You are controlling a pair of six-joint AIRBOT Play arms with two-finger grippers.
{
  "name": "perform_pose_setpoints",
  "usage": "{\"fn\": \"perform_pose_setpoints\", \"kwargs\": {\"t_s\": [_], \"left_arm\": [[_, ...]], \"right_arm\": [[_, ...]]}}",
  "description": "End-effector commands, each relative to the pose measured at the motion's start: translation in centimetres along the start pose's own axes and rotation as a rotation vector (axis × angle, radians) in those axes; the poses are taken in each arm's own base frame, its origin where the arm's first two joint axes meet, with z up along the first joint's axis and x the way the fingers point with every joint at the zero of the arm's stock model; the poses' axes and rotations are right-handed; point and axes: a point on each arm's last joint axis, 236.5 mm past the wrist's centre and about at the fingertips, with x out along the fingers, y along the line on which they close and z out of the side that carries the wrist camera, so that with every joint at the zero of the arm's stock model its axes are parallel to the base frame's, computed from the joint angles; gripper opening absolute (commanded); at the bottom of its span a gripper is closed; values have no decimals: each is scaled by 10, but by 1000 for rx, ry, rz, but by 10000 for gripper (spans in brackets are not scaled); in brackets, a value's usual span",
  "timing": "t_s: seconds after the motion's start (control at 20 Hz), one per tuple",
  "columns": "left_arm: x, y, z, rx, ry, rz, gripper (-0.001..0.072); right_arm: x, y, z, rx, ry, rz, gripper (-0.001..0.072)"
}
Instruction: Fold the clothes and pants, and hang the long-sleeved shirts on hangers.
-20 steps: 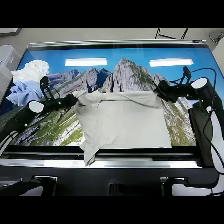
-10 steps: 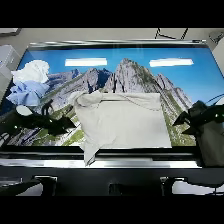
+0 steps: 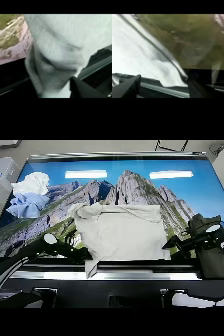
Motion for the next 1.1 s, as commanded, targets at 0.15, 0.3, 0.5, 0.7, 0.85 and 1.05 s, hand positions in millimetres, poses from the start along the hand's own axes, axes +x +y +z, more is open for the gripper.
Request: {"fn": "perform_pose_setpoints", "kwargs": {"t_s": [0.15,0.3,0.5,0.7,0.85,1.05], "left_arm": [[0,-11,6,15,-53,-4,27],[-45,-24,32,87,-188,-4,26],[-215,-78,83,270,-610,30,25],[-505,-223,11,586,-1423,-66,27],[-634,-304,-141,805,-1898,-249,27],[-674,-328,-245,919,-2121,-401,27]], "right_arm": [[34,32,-2,-129,-6,-17,186],[16,65,3,-252,-35,-29,38],[-138,177,34,-540,-497,18,37],[-406,321,-88,-901,-1389,140,39],[-505,345,-249,-1008,-1818,322,39],[-527,331,-363,-1067,-2024,447,39]]}}
